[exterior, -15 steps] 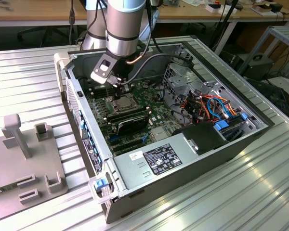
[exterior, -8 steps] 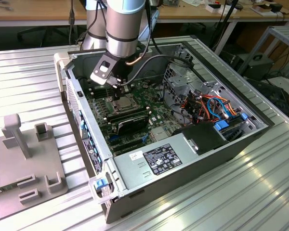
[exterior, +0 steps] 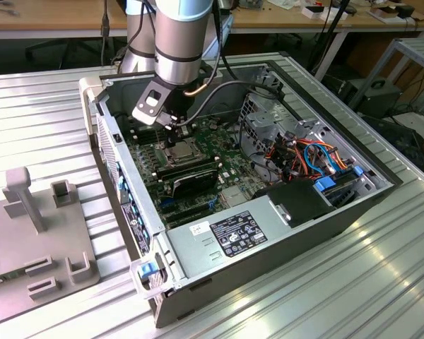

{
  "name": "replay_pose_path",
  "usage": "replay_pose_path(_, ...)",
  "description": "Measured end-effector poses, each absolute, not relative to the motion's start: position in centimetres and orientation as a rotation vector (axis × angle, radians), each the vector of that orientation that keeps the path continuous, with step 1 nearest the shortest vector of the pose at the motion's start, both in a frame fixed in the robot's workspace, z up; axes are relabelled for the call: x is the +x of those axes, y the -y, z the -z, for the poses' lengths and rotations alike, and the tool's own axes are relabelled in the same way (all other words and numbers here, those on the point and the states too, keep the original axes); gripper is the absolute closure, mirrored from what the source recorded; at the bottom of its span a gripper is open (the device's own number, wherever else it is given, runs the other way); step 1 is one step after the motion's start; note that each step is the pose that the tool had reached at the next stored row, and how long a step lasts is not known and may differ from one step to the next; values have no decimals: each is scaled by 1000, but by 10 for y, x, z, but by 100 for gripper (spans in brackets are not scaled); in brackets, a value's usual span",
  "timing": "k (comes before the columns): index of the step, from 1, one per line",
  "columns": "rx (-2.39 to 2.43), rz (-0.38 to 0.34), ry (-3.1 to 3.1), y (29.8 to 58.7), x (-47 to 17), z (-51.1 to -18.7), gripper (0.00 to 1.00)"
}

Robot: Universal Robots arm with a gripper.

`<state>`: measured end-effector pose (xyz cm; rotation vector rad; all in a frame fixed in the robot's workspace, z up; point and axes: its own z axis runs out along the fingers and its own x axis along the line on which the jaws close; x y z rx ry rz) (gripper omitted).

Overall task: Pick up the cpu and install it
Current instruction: 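Close the cpu cover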

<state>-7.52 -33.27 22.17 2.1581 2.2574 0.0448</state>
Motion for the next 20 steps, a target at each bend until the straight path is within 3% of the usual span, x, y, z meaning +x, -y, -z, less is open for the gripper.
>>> replay_pose_path(20, 2158, -44, -2257, 331, -76, -214, 89)
